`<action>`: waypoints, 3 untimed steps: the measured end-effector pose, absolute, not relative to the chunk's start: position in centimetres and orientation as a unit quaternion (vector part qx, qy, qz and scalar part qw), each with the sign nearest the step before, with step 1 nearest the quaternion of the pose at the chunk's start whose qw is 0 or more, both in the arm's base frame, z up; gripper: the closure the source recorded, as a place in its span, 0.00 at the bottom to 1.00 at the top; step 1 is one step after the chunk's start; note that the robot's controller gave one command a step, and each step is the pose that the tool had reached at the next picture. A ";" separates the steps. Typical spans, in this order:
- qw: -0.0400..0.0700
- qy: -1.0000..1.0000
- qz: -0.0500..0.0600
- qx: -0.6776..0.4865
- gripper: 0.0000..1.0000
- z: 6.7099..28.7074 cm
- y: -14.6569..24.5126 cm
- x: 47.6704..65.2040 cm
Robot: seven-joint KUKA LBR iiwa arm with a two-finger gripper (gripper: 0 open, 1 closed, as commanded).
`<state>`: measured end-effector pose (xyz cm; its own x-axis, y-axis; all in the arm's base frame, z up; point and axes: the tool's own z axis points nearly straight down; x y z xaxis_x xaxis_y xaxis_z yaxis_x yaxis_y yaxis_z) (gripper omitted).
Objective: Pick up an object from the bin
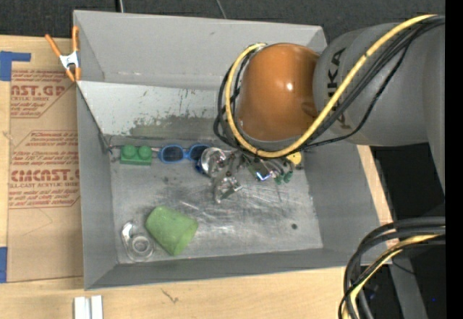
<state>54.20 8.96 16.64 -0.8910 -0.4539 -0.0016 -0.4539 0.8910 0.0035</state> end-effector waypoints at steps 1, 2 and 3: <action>0.001 0.973 0.001 -0.232 0.00 16.8 8.7 54.2; 0.001 0.939 0.001 -0.343 0.00 9.2 9.2 48.0; 0.003 0.960 0.002 -0.280 0.00 15.3 16.7 49.4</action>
Offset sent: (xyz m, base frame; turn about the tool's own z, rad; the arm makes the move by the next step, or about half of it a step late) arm 0.0000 0.0000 0.0000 0.0000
